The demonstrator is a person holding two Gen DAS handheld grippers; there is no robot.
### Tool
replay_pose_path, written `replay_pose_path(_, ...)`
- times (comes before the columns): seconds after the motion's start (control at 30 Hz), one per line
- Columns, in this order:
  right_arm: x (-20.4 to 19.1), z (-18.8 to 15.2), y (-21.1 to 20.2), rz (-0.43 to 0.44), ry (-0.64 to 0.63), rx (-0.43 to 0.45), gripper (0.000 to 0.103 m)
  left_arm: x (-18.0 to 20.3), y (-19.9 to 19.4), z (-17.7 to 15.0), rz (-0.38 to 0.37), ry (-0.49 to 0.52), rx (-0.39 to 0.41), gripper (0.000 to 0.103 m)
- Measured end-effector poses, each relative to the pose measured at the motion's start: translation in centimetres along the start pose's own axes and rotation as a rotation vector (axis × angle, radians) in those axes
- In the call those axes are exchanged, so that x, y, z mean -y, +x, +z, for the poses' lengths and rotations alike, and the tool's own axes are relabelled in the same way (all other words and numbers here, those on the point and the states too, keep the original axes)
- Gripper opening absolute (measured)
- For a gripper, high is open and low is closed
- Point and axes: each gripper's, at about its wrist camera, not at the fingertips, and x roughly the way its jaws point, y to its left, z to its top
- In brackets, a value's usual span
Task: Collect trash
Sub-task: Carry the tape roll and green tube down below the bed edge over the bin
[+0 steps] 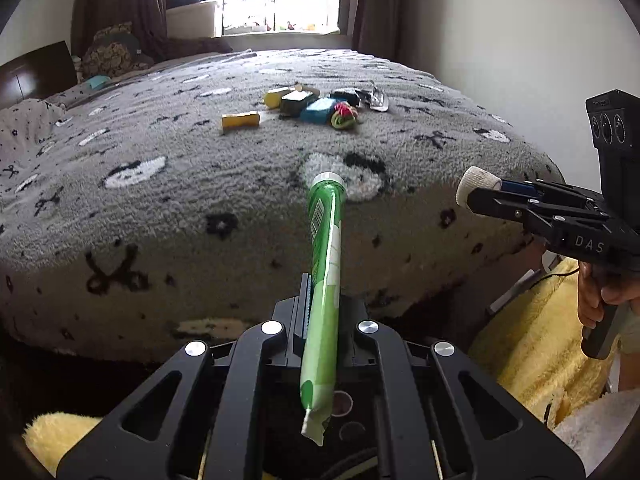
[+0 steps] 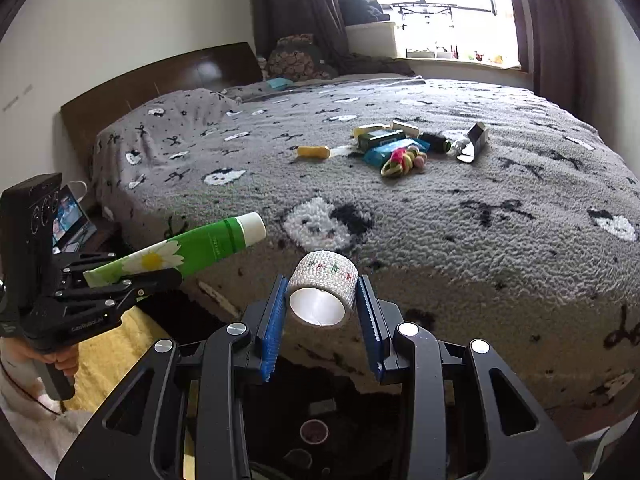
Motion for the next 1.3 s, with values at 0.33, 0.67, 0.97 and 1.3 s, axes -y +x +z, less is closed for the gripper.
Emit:
replay_pose_path(0.33, 0.1, -3.7, 3.2, 0.024, 0.050, -0.131, 0.036, 0.0, 3.7, -4.5, -0.065, -0.029, -0.184, 0.006)
replay_pose_path(0.67, 0.6, -6.2, 6.8, 0.022, 0.105, -0.268, 0.036, -0.6, 8.1, -6.9, -0.117, -0.072, -0.324, 0.006)
replay_pose_path(0.97, 1.5, -9.0, 11.5, 0.037, 0.196, -0.436, 0.036, -1.7, 12.4, -8.8, -0.161, -0.126, -0.446, 0.006)
replay_pose_path(1.3, 0.9, -11.0, 13.8, 0.026, 0.177, -0.519, 0.036, -1.2, 14.9, -9.6, -0.158, -0.131, -0.503, 0.006)
